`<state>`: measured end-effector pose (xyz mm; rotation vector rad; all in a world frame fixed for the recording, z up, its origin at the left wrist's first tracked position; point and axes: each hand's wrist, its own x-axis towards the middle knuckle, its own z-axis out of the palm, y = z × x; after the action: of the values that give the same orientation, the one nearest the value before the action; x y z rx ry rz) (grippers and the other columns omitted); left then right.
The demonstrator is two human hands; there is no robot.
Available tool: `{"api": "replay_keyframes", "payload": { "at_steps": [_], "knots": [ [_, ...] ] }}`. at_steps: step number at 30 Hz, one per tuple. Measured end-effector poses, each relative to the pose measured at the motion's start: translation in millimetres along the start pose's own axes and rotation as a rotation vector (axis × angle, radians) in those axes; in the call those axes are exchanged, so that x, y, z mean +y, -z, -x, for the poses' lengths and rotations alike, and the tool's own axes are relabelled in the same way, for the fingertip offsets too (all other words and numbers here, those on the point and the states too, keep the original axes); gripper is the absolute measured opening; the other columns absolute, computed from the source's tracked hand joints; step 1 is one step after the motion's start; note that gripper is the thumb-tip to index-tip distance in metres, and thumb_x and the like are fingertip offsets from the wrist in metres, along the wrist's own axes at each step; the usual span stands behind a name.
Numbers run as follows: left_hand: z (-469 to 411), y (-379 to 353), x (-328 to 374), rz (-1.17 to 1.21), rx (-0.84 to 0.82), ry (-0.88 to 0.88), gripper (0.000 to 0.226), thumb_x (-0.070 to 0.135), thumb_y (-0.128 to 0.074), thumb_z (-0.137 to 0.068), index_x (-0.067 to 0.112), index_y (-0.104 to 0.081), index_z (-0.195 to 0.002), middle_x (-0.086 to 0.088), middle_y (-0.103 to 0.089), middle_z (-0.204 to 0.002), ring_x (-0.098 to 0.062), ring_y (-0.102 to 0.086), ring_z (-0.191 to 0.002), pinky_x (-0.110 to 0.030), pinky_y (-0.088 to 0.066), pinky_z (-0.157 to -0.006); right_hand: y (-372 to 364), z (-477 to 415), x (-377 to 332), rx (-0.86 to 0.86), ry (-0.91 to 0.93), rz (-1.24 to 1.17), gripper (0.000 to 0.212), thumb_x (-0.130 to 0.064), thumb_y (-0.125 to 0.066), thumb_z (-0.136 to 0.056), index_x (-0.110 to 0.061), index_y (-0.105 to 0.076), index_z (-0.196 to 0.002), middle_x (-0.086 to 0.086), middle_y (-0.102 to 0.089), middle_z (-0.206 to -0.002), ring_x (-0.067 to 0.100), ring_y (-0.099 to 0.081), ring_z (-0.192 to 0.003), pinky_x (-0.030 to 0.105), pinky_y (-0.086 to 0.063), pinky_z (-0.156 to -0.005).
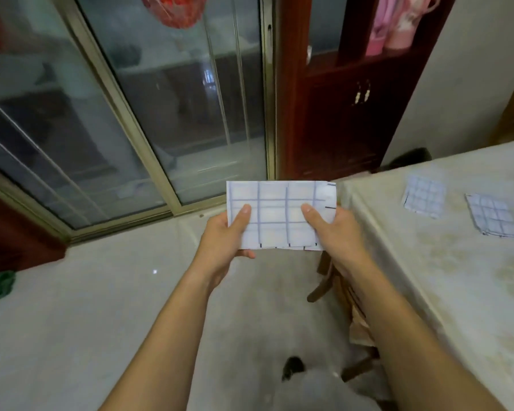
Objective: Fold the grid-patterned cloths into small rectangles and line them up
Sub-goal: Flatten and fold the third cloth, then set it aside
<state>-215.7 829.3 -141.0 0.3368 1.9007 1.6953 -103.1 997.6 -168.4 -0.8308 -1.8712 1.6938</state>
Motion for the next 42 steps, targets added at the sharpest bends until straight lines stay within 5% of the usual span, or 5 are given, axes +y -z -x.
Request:
{"api": "replay_keyframes", "payload": {
  "at_steps": [9, 15, 24, 28, 42],
  "knots": [
    [-173, -8, 43, -0.039, 0.020, -0.034, 0.035, 0.039, -0.050, -0.104, 0.011, -0.070, -0.108, -0.002, -0.076, -0.088, -0.013, -0.069, -0.072, -0.026, -0.051, -0.050, -23, -174, -16, -0.001, 0.075, 0.098, 0.007, -0.027, -0.065, -0.095, -0.027, -0.072, -0.099, -0.021, -0.072, -0.087, -0.008, -0.068, -0.084, 0.011, -0.052, -0.069],
    [-303, -16, 48, -0.054, -0.113, 0.023, 0.030, 0.040, -0.049, -0.104, 0.020, -0.068, -0.113, -0.001, -0.075, -0.101, -0.018, -0.071, -0.086, -0.024, -0.053, -0.054, -35, -280, -6, 0.106, 0.037, 0.138, 0.018, -0.028, -0.068, -0.093, -0.021, -0.073, -0.108, -0.006, -0.075, -0.101, 0.006, -0.072, -0.092, 0.030, -0.059, -0.083],
    [-507, -49, 119, -0.046, -0.419, 0.024, 0.026, 0.036, -0.050, -0.104, 0.018, -0.069, -0.105, -0.003, -0.077, -0.100, -0.014, -0.074, -0.078, -0.029, -0.056, -0.053, -40, -428, -42, 0.373, -0.007, 0.127, 0.006, -0.027, -0.066, -0.094, -0.033, -0.069, -0.095, -0.016, -0.074, -0.088, 0.000, -0.072, -0.082, 0.014, -0.054, -0.067],
    [-571, -95, 136, -0.096, -0.596, 0.049, 0.039, 0.045, -0.050, -0.102, 0.016, -0.065, -0.124, -0.008, -0.073, -0.112, -0.029, -0.070, -0.101, -0.035, -0.056, -0.058, -21, -464, -32, 0.560, -0.035, 0.113, 0.011, -0.031, -0.066, -0.094, -0.028, -0.070, -0.104, -0.014, -0.074, -0.095, 0.003, -0.072, -0.086, 0.016, -0.056, -0.071],
    [-703, -340, 195, -0.301, -0.928, -0.082, 0.035, 0.039, -0.046, -0.105, 0.017, -0.066, -0.124, -0.004, -0.075, -0.107, -0.024, -0.072, -0.099, -0.031, -0.056, -0.052, 155, -603, -8, 0.899, -0.017, 0.023, 0.011, -0.032, -0.059, -0.098, -0.030, -0.066, -0.106, -0.014, -0.072, -0.102, 0.000, -0.069, -0.092, 0.015, -0.055, -0.074]
  ]
}}
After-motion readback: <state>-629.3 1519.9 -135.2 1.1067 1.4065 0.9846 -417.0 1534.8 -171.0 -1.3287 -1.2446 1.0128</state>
